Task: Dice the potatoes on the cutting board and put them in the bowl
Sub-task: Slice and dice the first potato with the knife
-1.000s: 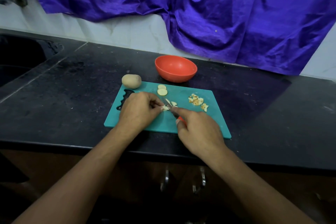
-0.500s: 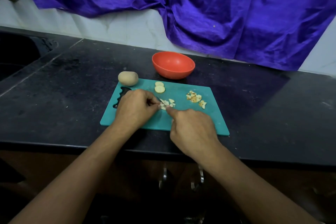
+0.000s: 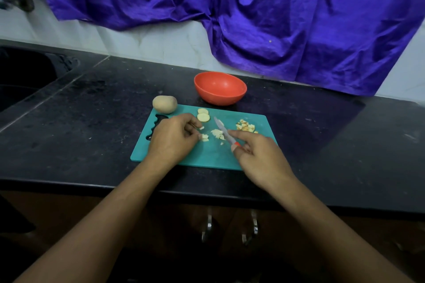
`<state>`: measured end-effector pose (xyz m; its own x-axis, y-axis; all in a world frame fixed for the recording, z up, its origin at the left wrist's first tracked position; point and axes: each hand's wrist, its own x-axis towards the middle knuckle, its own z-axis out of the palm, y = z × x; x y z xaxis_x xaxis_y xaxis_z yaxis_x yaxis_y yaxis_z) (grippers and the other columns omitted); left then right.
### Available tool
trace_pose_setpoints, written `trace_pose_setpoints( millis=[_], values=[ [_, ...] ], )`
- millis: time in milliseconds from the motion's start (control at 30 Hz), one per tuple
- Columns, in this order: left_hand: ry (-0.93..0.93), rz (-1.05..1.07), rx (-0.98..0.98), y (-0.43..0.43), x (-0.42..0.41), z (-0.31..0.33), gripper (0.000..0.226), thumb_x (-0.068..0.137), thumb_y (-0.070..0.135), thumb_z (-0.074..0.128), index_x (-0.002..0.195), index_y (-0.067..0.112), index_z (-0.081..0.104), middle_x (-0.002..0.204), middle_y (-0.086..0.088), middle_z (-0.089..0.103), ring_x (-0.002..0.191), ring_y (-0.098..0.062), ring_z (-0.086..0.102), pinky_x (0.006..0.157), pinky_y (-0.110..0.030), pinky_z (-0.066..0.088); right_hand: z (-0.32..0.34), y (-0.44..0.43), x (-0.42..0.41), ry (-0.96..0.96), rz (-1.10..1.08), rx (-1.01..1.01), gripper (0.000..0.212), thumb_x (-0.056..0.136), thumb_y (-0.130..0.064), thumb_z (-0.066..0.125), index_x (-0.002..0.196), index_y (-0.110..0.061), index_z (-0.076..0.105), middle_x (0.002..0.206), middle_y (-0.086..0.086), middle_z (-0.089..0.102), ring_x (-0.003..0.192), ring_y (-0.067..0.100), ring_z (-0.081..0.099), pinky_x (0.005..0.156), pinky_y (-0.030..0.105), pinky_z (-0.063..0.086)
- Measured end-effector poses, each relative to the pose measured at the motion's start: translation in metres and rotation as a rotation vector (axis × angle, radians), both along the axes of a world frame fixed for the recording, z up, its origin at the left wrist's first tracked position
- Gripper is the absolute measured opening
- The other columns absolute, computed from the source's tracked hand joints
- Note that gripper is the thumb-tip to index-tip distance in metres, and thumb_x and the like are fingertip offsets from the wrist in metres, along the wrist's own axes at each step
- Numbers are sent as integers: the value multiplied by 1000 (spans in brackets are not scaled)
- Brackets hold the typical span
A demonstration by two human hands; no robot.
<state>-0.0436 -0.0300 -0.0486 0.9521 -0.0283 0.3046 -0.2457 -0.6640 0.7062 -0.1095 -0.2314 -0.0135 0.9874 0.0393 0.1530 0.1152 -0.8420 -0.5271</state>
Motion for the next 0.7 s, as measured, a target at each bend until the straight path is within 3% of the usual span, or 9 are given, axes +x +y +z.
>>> trace_pose_setpoints(
  millis=[100, 200, 300, 500, 600, 700],
  values=[
    [-24, 13, -102, 2, 0, -1, 18, 89, 13, 73, 97, 28, 66, 83, 13, 71, 69, -1, 66, 70, -24, 52, 5, 10, -13, -27, 78, -222, 44, 104, -38, 50, 146, -50, 47, 89, -10, 64, 74, 9, 58, 65, 31, 42],
    [-37, 34, -95, 2, 0, -1, 20, 88, 11, 72, 93, 28, 63, 84, 13, 70, 67, -1, 65, 65, -21, 46, 1, 21, -16, -63, 133, -346, 46, 105, -39, 45, 150, -49, 41, 89, -7, 61, 79, 14, 56, 69, 33, 40],
    [-9, 38, -62, 1, 1, -1, 16, 89, 14, 72, 87, 29, 67, 80, 15, 71, 71, 0, 66, 73, -27, 55, 0, 22, -15, -68, 120, -349, 47, 105, -39, 44, 151, -48, 41, 84, -10, 56, 74, 12, 51, 68, 33, 41],
    [14, 31, 50, -2, 0, 2, 4, 89, 28, 76, 86, 31, 75, 78, 16, 72, 77, 0, 66, 77, -32, 57, 6, 7, -9, -52, 2, -262, 46, 104, -40, 47, 149, -51, 43, 116, -6, 67, 100, 16, 61, 80, 37, 53],
    [0, 38, 7, -1, -1, 2, 15, 85, 23, 80, 82, 28, 65, 75, 13, 68, 70, -1, 63, 67, -25, 51, 7, 9, -9, -46, 21, -252, 46, 104, -39, 47, 149, -50, 42, 106, -7, 68, 87, 12, 60, 74, 35, 52],
    [-42, 61, -90, 1, 0, 0, 18, 90, 14, 70, 87, 27, 59, 81, 11, 65, 66, -5, 58, 63, -23, 40, 5, 19, -12, -57, 96, -292, 46, 104, -38, 46, 150, -48, 42, 89, -9, 63, 76, 11, 58, 66, 33, 47]
  ],
)
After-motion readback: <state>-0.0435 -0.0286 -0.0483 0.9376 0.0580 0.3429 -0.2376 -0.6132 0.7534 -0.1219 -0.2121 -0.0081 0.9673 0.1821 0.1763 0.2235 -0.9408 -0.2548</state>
